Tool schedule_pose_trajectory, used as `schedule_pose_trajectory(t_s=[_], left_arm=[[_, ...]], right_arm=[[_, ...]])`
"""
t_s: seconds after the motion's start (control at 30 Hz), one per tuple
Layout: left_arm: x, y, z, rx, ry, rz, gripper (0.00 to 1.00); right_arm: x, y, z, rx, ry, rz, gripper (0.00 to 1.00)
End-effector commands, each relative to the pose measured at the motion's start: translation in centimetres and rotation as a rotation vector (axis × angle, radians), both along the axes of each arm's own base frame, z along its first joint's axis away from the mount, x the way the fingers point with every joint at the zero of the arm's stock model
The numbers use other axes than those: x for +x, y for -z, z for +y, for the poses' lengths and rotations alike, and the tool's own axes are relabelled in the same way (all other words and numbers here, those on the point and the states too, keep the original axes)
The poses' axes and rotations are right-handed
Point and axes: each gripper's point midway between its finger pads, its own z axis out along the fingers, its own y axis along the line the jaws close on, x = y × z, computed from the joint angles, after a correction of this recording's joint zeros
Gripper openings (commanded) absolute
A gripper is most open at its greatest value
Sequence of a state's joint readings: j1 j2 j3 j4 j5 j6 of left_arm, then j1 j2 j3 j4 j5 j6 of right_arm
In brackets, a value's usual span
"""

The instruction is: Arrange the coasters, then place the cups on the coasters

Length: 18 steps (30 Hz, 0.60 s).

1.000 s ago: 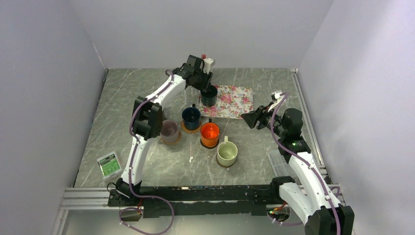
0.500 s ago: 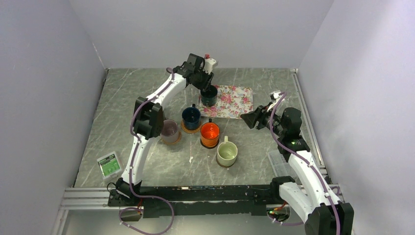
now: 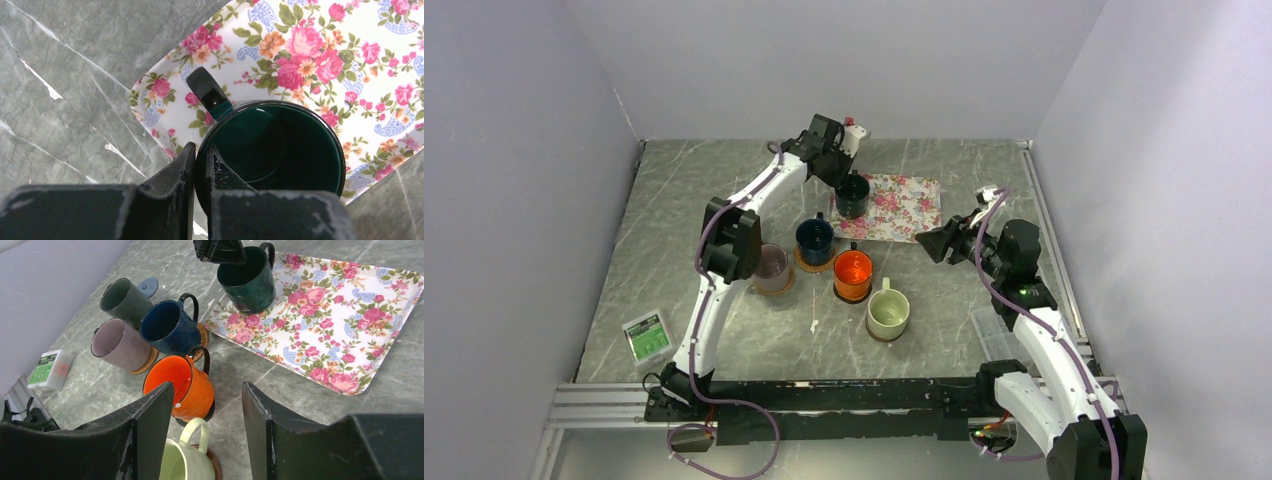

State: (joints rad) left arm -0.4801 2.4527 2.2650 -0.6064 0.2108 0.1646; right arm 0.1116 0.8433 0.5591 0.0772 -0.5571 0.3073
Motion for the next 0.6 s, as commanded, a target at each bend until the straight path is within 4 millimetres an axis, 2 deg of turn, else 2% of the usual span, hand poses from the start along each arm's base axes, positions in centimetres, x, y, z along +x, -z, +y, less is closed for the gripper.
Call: schedule_pose_trajectory(t_s=[0.0, 0.1, 0.23, 0.4, 0.57], left_arm=[[0.6, -4.1, -1.3, -0.055, 0.002, -0.099, 0.06], [0.7, -6.0, -1.3, -0.108, -0.044, -0.124, 0.03], [0.6, -10.5, -1.2, -0.225, -0.153, -0.152, 0.03], [0.4, -15.6, 0.9, -0.323, -0.374, -0.180, 0.03], [-0.7, -18.8, 4.2, -0.349, -0.526, -0.214, 0.03]], right_arm=[[0.2, -1.9, 0.0, 0.008, -0.005, -0.074, 0.57], [0.2, -2.0, 0.0, 0.007, -0.004, -0.076, 0.57], [0.2, -2.0, -0.1, 0.003, 0.005, -0.075, 0.57], [0.2, -2.1, -0.4, 0.002, 0.025, -0.076, 0.59], [0.2, -2.3, -1.0, -0.012, 0.061, -0.081, 0.61]])
